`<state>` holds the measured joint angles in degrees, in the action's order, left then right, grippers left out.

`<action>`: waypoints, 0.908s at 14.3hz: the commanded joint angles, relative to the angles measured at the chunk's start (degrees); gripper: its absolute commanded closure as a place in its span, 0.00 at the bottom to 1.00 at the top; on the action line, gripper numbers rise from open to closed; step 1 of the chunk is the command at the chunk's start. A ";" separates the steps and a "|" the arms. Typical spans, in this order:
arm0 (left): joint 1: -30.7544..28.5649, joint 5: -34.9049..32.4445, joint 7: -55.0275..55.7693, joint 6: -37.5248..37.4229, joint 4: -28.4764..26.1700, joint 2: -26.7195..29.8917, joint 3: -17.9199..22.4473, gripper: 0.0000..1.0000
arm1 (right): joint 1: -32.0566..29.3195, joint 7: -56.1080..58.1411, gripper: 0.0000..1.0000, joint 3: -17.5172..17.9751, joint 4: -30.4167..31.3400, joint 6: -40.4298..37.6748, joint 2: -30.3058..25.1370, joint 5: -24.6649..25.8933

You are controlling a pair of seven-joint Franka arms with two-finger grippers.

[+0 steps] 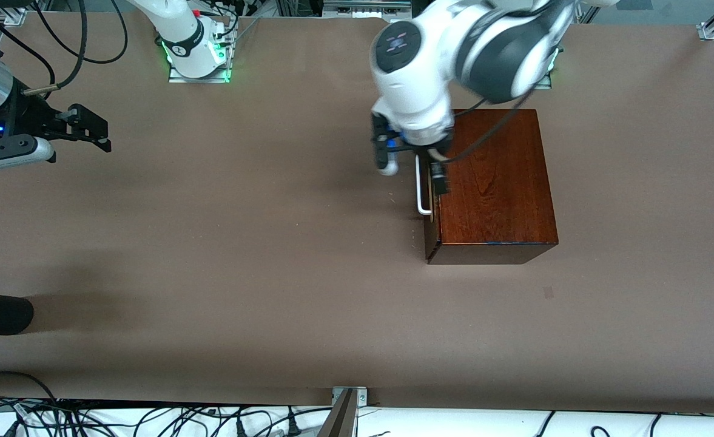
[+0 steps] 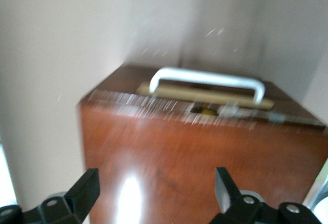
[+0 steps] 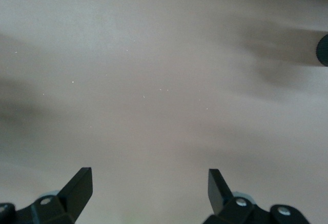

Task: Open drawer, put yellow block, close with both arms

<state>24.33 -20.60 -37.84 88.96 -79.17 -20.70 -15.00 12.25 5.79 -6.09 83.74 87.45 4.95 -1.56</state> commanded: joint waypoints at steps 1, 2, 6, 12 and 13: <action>-8.57 2.41 0.75 -3.51 3.64 2.77 -0.46 0.00 | -0.12 -0.69 0.00 0.20 -0.07 0.18 -0.20 0.24; -11.82 2.84 0.92 -5.18 6.45 2.77 -0.47 0.00 | -0.12 -0.69 0.00 0.20 -0.07 0.18 -0.20 0.16; -28.08 16.11 1.45 -7.05 8.77 2.60 -0.20 0.00 | -0.21 -0.86 0.00 0.20 -0.07 0.18 -0.20 0.07; -23.12 18.31 14.15 -4.59 -2.53 13.64 12.16 0.00 | -0.21 -0.78 0.00 0.20 -0.07 0.18 -0.20 0.16; -22.06 18.32 17.85 -3.54 -6.23 16.54 13.15 0.00 | -0.21 -0.78 0.00 0.20 -0.07 0.18 -0.20 0.16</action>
<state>-1.12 -3.53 -26.64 83.00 -75.22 -12.71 -5.53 12.24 5.67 -6.10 83.74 87.45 4.95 -1.56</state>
